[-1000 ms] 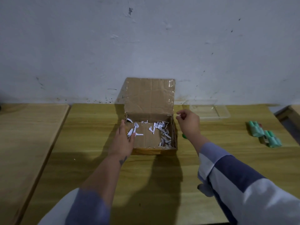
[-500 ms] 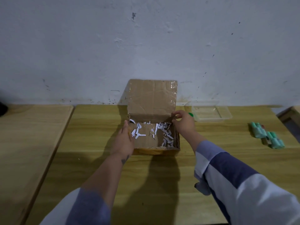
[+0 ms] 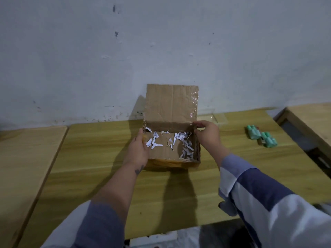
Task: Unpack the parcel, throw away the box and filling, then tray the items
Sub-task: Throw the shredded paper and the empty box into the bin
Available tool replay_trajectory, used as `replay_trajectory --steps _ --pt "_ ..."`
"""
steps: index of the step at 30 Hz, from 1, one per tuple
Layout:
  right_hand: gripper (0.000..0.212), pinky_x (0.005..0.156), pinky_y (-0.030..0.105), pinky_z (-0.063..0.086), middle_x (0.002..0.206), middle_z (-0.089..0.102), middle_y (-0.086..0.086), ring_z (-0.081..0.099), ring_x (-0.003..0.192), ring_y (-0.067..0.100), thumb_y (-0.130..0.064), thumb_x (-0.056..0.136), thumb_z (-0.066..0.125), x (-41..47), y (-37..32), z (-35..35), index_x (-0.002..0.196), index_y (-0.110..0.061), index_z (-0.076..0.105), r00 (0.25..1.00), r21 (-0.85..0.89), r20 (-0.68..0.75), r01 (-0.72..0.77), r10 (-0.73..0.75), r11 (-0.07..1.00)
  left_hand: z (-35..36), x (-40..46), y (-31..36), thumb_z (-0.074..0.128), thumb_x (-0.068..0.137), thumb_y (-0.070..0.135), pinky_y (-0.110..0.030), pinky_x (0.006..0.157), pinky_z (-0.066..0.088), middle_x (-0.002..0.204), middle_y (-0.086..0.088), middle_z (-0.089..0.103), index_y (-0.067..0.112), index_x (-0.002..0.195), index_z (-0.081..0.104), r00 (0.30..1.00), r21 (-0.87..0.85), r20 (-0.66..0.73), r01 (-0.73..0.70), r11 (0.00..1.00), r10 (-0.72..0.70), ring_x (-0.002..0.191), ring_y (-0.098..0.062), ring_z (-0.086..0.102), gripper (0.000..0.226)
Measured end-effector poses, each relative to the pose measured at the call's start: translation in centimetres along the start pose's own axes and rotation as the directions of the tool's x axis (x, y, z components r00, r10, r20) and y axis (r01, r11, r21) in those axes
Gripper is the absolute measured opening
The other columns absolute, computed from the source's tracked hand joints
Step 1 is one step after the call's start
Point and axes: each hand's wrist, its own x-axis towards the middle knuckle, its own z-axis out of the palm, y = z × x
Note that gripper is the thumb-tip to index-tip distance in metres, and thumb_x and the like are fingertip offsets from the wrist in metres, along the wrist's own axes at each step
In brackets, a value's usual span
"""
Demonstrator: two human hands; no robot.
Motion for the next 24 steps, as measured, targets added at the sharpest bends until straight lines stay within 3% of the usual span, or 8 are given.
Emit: replay_trajectory --steps 5,12,15,17,20,24 --pt "0.031 0.083 0.031 0.052 0.105 0.072 0.009 0.068 0.095 0.026 0.0 0.081 0.061 -3.6 4.4 -8.2 0.107 -0.013 0.071 0.994 0.014 -0.104 -0.044 0.045 0.999 4.6 -3.8 4.4 0.037 0.1 0.021 -0.039 0.092 0.046 0.138 -0.008 0.051 0.029 0.15 0.023 0.992 -0.024 0.034 -0.122 0.992 0.122 0.114 -0.029 0.055 0.052" --pt "0.028 0.085 0.032 0.053 0.109 0.071 0.004 0.067 0.097 0.023 -0.005 0.085 0.06 -12.7 14.4 -21.0 0.108 -0.016 0.07 0.947 0.019 -0.25 -0.205 0.204 0.978 14.1 -13.8 11.0 0.041 0.098 0.017 -0.031 0.077 0.041 0.124 -0.011 0.061 0.025 0.139 0.039 0.957 -0.097 0.139 -0.242 0.965 0.254 0.103 -0.032 0.059 0.042" --pt "0.028 0.084 0.024 0.048 0.109 0.072 0.003 0.067 0.099 0.022 -0.009 0.085 0.062 -16.8 19.2 -26.7 0.109 -0.017 0.071 0.915 -0.015 -0.313 -0.273 0.254 0.962 18.8 -18.9 13.8 0.042 0.097 0.015 -0.029 0.074 0.038 0.12 -0.013 0.062 0.024 0.137 0.04 0.924 -0.113 0.221 -0.293 0.949 0.312 0.102 -0.033 0.059 0.041" --pt "0.029 0.088 0.027 0.051 0.105 0.074 0.005 0.068 0.099 0.023 -0.009 0.082 0.063 -19.6 22.3 -30.2 0.108 -0.018 0.071 0.892 -0.032 -0.351 -0.316 0.285 0.948 21.9 -22.0 15.5 0.043 0.096 0.015 -0.028 0.075 0.038 0.12 -0.014 0.062 0.022 0.137 0.04 0.894 -0.122 0.277 -0.329 0.936 0.351 0.103 -0.033 0.059 0.042" --pt "0.03 0.09 0.034 0.053 0.105 0.074 0.007 0.068 0.1 0.024 -0.008 0.081 0.063 -23.8 26.6 -34.5 0.108 -0.018 0.071 0.847 -0.021 -0.407 -0.383 0.342 0.924 26.2 -26.4 17.4 0.044 0.095 0.018 -0.034 0.084 0.046 0.123 -0.012 0.062 0.024 0.136 0.04 0.846 -0.119 0.361 -0.376 0.919 0.393 0.105 -0.033 0.059 0.042" --pt "0.029 0.089 0.029 0.05 0.101 0.074 0.009 0.067 0.098 0.023 -0.007 0.081 0.062 -28.1 31.4 -38.5 0.108 -0.016 0.071 0.784 0.013 -0.449 -0.472 0.427 0.881 30.8 -30.6 19.7 0.045 0.094 0.023 -0.042 0.091 0.048 0.127 -0.008 0.059 0.028 0.135 0.04 0.777 -0.111 0.454 -0.436 0.893 0.435 0.107 -0.032 0.059 0.041"
